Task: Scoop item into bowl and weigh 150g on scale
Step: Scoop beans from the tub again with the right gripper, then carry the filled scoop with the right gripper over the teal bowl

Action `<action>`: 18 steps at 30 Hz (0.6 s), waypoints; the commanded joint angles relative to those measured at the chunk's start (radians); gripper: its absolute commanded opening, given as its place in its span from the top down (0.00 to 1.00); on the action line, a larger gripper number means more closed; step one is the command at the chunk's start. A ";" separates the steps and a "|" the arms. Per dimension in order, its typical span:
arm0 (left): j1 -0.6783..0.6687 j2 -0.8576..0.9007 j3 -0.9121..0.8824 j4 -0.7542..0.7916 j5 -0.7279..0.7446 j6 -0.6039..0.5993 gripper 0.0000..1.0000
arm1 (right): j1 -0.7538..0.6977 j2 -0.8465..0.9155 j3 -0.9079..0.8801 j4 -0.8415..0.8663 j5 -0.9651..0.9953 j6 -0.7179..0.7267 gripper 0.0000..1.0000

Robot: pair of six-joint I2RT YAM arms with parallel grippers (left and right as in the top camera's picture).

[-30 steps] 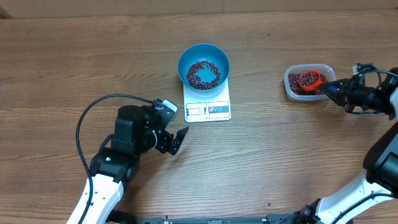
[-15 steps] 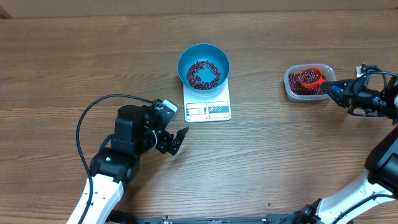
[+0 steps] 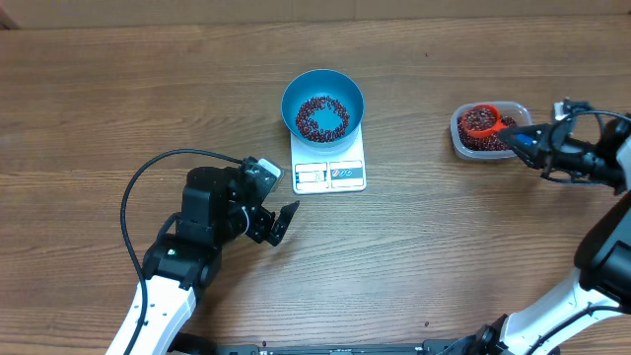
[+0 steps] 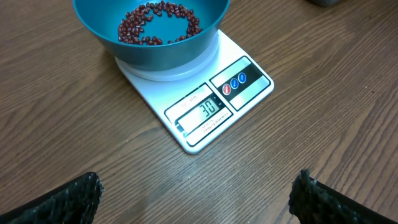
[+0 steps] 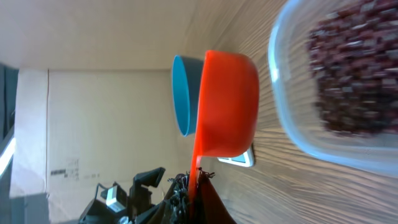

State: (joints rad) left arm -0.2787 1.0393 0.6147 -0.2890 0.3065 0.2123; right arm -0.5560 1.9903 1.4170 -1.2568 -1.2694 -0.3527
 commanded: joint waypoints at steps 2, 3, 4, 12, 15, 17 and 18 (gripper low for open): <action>0.003 0.007 0.000 0.001 -0.003 -0.011 0.00 | 0.072 -0.051 0.006 0.001 -0.087 -0.022 0.96; 0.003 0.007 0.000 0.001 -0.003 -0.011 0.00 | 0.087 -0.052 0.011 -0.001 -0.095 -0.023 0.96; 0.003 0.007 0.000 0.001 -0.003 -0.011 0.00 | 0.105 -0.052 0.020 -0.004 -0.103 -0.022 0.96; 0.003 0.007 0.000 0.001 -0.003 -0.011 0.01 | 0.262 -0.052 0.070 -0.005 -0.177 -0.015 0.96; 0.003 0.007 0.000 0.001 -0.003 -0.011 0.00 | 0.314 -0.052 0.090 -0.006 -0.192 -0.013 0.96; 0.003 0.007 0.000 0.001 -0.003 -0.011 0.00 | 0.346 -0.052 0.106 -0.005 -0.192 0.000 0.96; 0.003 0.007 0.000 0.001 -0.003 -0.011 0.00 | 0.362 -0.052 0.113 0.004 -0.192 0.014 0.96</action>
State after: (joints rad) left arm -0.2787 1.0393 0.6147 -0.2890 0.3065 0.2123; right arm -0.2367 1.9831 1.4788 -1.2652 -1.4071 -0.3576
